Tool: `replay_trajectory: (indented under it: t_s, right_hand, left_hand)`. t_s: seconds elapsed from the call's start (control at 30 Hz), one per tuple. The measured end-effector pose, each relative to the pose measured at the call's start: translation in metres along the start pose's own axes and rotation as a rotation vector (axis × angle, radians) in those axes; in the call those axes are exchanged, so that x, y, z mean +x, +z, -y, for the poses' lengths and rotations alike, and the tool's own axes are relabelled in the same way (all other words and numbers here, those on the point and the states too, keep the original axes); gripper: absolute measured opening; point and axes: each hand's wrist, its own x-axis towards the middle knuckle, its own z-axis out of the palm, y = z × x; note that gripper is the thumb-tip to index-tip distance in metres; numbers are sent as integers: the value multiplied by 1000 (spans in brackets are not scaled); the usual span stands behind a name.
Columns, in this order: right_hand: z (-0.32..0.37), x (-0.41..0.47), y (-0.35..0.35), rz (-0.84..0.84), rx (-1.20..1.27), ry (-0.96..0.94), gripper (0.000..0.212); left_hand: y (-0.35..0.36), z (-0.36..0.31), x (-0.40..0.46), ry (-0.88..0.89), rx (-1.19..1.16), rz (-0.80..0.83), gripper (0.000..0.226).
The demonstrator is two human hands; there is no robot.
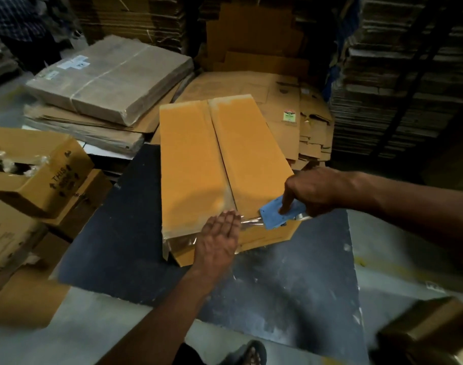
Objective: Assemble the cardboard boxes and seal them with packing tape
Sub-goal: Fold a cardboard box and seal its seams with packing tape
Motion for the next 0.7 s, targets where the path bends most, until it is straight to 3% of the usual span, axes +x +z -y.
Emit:
replay_trajectory:
  t_s: [0.23, 0.37, 0.43, 0.53, 0.6, 0.7]
  right_hand:
    - [-47, -21, 20, 89, -35, 103, 49]
    - [-53, -20, 25, 71, -15, 84, 44]
    - [-55, -18, 25, 69, -14, 76, 43]
    - [-55, -17, 23, 48, 1, 46, 41]
    - [-54, -15, 23, 14, 14, 39, 40]
    - [-61, -15, 25, 55, 88, 71, 44]
  left_hand:
    - [0, -2, -3, -32, -80, 74, 90]
    - [-11, -16, 3, -66, -165, -25, 55]
    - [-20, -34, 17, 12, -233, -90, 48]
    - [-24, -72, 45, 151, -228, 35, 63]
    - [-23, -88, 55, 108, -235, 143, 66]
    - [-13, -88, 54, 104, -164, 175, 64]
